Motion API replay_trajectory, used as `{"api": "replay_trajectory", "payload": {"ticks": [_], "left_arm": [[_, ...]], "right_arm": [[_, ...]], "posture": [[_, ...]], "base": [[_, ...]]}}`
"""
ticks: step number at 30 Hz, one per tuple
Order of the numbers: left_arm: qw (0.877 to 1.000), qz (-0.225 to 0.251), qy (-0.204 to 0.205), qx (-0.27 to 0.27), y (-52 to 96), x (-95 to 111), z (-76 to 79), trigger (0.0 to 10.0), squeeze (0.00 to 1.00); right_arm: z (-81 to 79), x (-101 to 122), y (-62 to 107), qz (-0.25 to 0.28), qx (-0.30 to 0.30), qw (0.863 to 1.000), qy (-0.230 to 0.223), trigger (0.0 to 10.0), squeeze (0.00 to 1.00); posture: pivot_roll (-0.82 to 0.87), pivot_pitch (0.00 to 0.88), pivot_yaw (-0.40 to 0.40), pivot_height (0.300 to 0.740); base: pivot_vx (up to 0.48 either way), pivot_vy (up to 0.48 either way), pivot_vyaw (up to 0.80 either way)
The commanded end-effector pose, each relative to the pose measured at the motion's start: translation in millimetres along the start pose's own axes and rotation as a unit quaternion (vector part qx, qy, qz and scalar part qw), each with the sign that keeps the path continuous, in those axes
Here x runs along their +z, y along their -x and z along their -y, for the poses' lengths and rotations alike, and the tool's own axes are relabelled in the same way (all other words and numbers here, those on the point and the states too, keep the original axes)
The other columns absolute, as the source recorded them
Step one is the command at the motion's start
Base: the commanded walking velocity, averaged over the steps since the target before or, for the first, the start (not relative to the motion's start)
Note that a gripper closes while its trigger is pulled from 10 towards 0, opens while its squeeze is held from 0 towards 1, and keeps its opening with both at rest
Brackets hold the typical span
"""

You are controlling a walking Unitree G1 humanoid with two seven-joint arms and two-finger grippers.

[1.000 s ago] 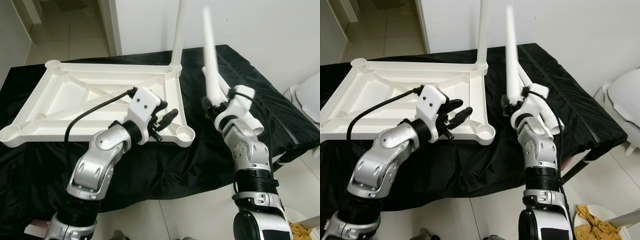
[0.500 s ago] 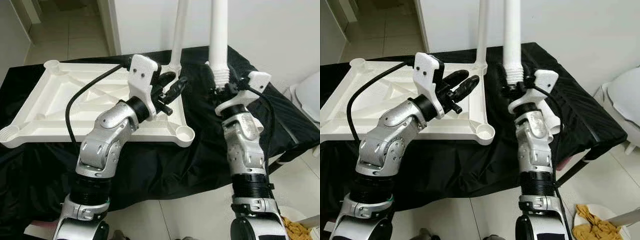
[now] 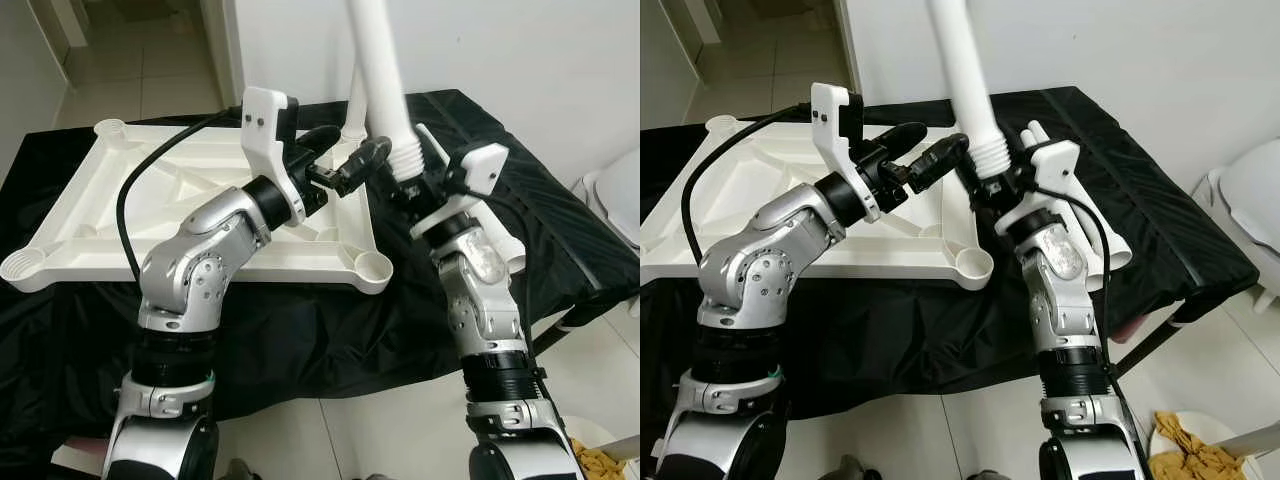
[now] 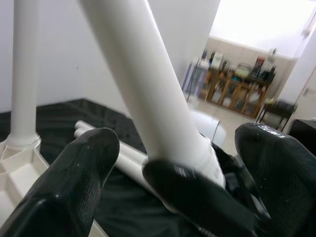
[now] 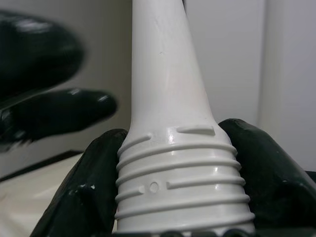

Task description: Building children table

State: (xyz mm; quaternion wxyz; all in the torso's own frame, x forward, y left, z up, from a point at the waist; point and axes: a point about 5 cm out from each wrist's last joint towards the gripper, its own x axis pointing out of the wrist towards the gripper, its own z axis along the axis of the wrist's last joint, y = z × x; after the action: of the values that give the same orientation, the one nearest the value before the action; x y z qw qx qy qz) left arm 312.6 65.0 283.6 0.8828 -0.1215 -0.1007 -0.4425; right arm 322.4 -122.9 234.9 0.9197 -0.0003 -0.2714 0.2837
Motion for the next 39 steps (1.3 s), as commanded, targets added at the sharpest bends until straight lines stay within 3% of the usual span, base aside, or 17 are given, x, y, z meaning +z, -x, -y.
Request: {"api": "replay_trajectory", "payload": {"ticks": [1, 5, 6, 7, 14, 18, 21, 26, 37, 38, 39], "left_arm": [[0.998, -0.009, -0.009, -0.065, -2.1, 1, 3.5, 10.0, 0.28], [0.999, -0.017, -0.004, -0.052, -4.1, 1, -1.8, 10.0, 0.28], [0.999, -0.019, 0.013, -0.044, -5.4, 3, -6.3, 10.0, 0.00], [0.998, -0.027, 0.038, -0.031, -7.8, 4, -13.1, 10.0, 0.00], [0.997, -0.025, 0.070, -0.024, -11.0, 11, -19.4, 10.0, 0.00], [0.994, -0.027, 0.108, 0.010, -14.8, 20, -34.2, 10.0, 0.00], [0.993, -0.027, 0.112, 0.015, -15.2, 22, -36.0, 10.0, 0.00], [0.988, -0.030, 0.127, 0.078, -13.0, 33, -60.2, 10.0, 0.00], [0.984, -0.009, 0.143, 0.101, -11.5, 47, -72.3, 10.0, 0.00], [0.983, -0.007, 0.150, 0.104, -11.6, 48, -73.8, 3.8, 0.00], [0.982, 0.000, 0.156, 0.106, -11.3, 50, -75.4, 0.0, 0.00]], "right_arm": [[-4.8, 0, 0.2, 0.004, 0.023, 1.000, 0.008, 10.0, 0.00], [-6.4, -2, 1.6, 0.000, 0.032, 0.999, 0.014, 10.0, 0.00], [-9.7, -3, 2.8, -0.003, 0.047, 0.999, 0.013, 10.0, 0.00], [-15.6, -5, 5.3, -0.009, 0.072, 0.997, 0.016, 10.0, 0.00], [-23.4, -11, 13.0, -0.025, 0.102, 0.994, 0.022, 10.0, 0.00], [-28.9, -20, 24.1, -0.043, 0.120, 0.991, 0.034, 10.0, 0.00], [-29.4, -21, 25.3, -0.044, 0.121, 0.991, 0.036, 10.0, 0.00], [-34.3, -30, 38.0, -0.058, 0.102, 0.992, 0.041, 10.0, 0.00], [-38.0, -33, 43.0, -0.060, 0.092, 0.993, 0.045, 10.0, 0.00], [-37.6, -33, 43.3, -0.061, 0.091, 0.993, 0.046, 10.0, 0.00], [-36.9, -33, 43.5, -0.062, 0.090, 0.993, 0.049, 10.0, 0.00]], "posture": [[-0.08, 0.033, 0.030, 0.740], [-0.08, 0.033, 0.030, 0.740], [-0.09, 0.036, 0.035, 0.740], [-0.09, 0.038, 0.037, 0.740], [-0.09, 0.041, 0.042, 0.740], [-0.09, 0.042, 0.047, 0.740], [-0.09, 0.042, 0.047, 0.740], [-0.09, 0.043, 0.057, 0.740], [-0.09, 0.043, 0.065, 0.740], [-0.09, 0.043, 0.066, 0.740], [-0.09, 0.043, 0.065, 0.740]], "base": [[0.000, 0.000, 0.00], [0.000, 0.000, 0.00], [0.000, 0.000, 0.00], [0.000, 0.000, 0.00], [0.000, 0.000, 0.00], [0.000, 0.000, 0.00], [0.000, 0.000, 0.00], [0.000, 0.000, 0.00], [0.000, 0.000, 0.00], [0.000, 0.000, 0.00], [0.000, 0.000, 0.00]]}}
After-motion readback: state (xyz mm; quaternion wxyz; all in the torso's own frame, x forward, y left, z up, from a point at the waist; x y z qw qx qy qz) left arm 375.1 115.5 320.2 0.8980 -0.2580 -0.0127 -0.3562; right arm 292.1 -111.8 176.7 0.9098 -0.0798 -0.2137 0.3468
